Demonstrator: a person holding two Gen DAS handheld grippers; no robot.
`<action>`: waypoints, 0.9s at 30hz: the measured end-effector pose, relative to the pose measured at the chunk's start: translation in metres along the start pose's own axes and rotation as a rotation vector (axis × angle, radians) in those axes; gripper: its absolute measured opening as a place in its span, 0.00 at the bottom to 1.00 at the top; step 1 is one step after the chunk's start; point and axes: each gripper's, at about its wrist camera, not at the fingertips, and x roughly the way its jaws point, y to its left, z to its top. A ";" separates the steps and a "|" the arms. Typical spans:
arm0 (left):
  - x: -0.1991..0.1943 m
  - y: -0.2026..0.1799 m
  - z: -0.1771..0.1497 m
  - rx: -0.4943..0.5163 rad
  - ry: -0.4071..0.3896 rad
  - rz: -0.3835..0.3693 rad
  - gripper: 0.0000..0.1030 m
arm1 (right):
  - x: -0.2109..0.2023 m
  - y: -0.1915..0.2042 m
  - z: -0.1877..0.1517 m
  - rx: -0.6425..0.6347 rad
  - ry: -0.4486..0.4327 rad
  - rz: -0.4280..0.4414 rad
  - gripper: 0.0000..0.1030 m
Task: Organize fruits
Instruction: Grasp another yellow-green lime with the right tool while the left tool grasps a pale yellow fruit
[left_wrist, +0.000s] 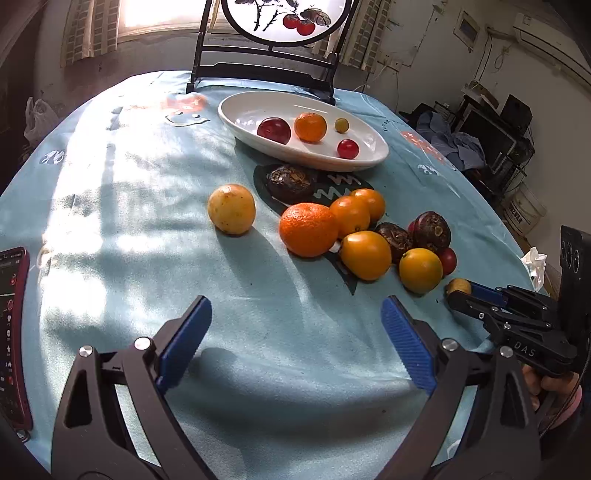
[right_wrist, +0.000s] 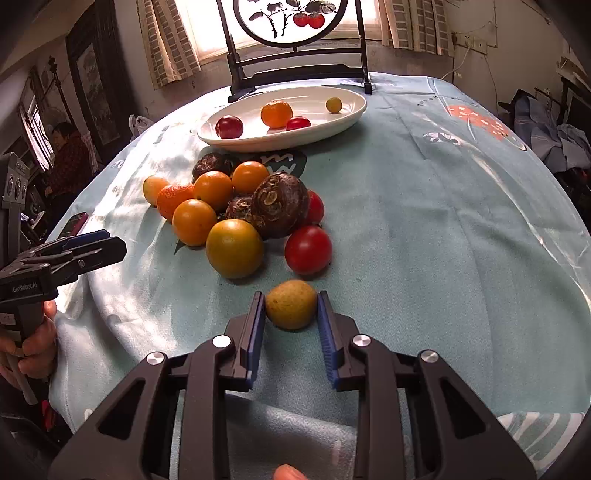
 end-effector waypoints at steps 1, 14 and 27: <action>-0.001 0.001 0.001 -0.003 -0.005 -0.008 0.92 | -0.001 -0.001 0.000 0.006 -0.006 0.003 0.28; 0.008 0.042 0.056 -0.081 -0.057 0.064 0.60 | 0.000 -0.008 0.001 0.047 0.000 0.026 0.28; 0.046 0.043 0.066 -0.065 0.026 0.072 0.44 | 0.002 -0.011 0.002 0.062 0.014 0.047 0.28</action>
